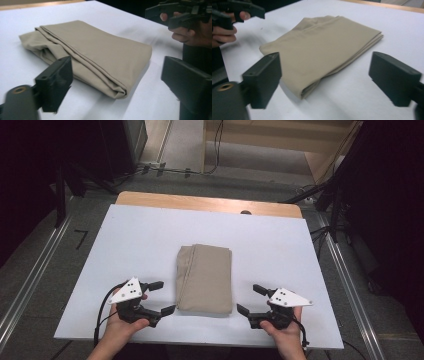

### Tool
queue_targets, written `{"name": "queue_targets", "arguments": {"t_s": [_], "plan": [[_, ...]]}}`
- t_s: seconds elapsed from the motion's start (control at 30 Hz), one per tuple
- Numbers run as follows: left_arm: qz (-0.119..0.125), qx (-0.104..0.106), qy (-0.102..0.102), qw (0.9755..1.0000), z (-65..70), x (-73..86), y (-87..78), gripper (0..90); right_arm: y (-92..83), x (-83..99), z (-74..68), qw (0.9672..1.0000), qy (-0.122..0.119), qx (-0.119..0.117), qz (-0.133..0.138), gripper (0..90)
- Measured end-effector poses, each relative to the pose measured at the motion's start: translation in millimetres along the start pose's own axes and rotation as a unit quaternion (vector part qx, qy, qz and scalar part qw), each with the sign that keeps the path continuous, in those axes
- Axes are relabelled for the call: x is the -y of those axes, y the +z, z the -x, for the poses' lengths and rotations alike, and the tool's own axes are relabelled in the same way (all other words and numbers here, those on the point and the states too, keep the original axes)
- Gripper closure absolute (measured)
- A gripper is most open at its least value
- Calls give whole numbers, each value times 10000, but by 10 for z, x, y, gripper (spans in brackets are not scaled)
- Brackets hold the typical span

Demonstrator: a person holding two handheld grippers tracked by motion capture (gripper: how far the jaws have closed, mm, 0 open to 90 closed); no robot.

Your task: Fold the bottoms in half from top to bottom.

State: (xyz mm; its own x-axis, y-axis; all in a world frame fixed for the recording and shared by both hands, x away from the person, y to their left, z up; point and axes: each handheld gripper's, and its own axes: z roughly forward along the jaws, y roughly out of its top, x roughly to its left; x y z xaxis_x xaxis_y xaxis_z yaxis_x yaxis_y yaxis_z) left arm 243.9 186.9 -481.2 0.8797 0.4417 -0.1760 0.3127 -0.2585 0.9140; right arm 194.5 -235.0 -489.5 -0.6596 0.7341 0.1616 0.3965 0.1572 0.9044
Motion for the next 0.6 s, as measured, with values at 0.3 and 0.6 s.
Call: {"name": "queue_targets", "arguments": {"t_s": [0.3,0.6], "plan": [[325,-233,-182,9990,-192,83,-440,0,-316,81,244,9990,0,375,233,0],[396,-529,-304,9973,-326,206,-784,0,-612,202,498,9964,278,664,444,0]]}}
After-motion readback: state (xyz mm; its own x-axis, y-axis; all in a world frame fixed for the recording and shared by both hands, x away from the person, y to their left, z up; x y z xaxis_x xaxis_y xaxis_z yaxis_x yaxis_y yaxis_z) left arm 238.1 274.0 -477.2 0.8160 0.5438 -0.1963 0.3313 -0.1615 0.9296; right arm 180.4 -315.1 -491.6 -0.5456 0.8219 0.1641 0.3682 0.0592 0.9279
